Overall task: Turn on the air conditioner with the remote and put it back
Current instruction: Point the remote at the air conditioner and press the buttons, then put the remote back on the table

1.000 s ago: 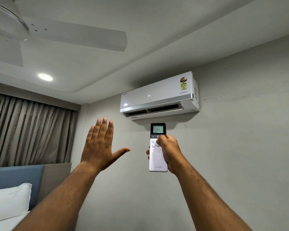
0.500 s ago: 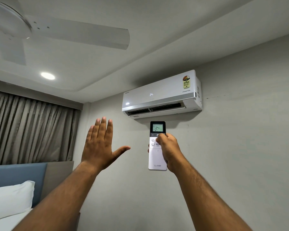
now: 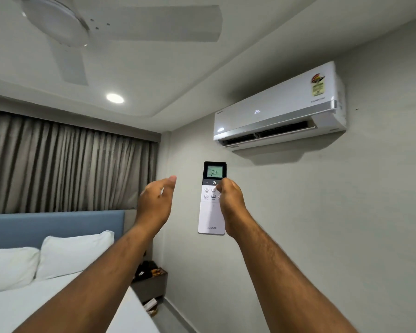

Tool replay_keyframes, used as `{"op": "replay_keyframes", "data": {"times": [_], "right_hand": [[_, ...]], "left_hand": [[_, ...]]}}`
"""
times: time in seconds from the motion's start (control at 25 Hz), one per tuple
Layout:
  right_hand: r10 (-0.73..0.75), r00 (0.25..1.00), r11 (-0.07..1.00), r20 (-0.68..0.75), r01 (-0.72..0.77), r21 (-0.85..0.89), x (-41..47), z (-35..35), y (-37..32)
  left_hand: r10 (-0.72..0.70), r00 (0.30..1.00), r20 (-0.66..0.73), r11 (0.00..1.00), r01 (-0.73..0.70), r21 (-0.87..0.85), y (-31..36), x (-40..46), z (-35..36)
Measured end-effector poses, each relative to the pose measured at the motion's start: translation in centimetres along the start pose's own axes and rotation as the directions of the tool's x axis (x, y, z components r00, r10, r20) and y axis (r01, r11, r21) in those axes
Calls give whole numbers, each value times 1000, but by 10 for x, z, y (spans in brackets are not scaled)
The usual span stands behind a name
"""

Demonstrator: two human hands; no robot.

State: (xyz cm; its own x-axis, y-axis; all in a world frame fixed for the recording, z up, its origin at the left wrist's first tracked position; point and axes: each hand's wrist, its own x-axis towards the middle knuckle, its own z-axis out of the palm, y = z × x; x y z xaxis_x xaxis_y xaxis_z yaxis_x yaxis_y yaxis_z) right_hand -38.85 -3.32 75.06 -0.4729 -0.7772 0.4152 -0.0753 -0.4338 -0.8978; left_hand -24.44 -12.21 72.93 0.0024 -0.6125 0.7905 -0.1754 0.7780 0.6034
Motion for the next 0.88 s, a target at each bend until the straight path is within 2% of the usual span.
{"op": "replay_keyframes", "data": {"times": [0.12, 0.32, 0.44, 0.56, 0.68, 0.76, 0.88], "right_hand": [[55, 995, 998, 85, -57, 20, -9, 45, 27], [140, 959, 987, 247, -154, 36, -38, 118, 87], [201, 916, 976, 346, -216, 3, -60, 154, 124], [251, 862, 966, 440, -249, -64, -89, 183, 171], [311, 812, 950, 494, -285, -129, -114, 203, 223], [323, 813, 946, 485, -280, -161, -125, 204, 246], [398, 760, 917, 514, -322, -235, -154, 213, 288]], "left_hand": [[-130, 990, 54, 985, 136, -108, -10, -18, -29], [-348, 925, 151, 926, 364, -98, -60, -61, -80], [-464, 880, 97, 879, 471, -70, -90, -92, -118], [-606, 795, 16, 795, 606, -17, -122, -130, -154], [-699, 714, -47, 715, 699, -1, -151, -165, -180], [-726, 684, -68, 686, 727, -20, -162, -184, -188], [-779, 616, -120, 622, 782, -25, -186, -224, -201]]}}
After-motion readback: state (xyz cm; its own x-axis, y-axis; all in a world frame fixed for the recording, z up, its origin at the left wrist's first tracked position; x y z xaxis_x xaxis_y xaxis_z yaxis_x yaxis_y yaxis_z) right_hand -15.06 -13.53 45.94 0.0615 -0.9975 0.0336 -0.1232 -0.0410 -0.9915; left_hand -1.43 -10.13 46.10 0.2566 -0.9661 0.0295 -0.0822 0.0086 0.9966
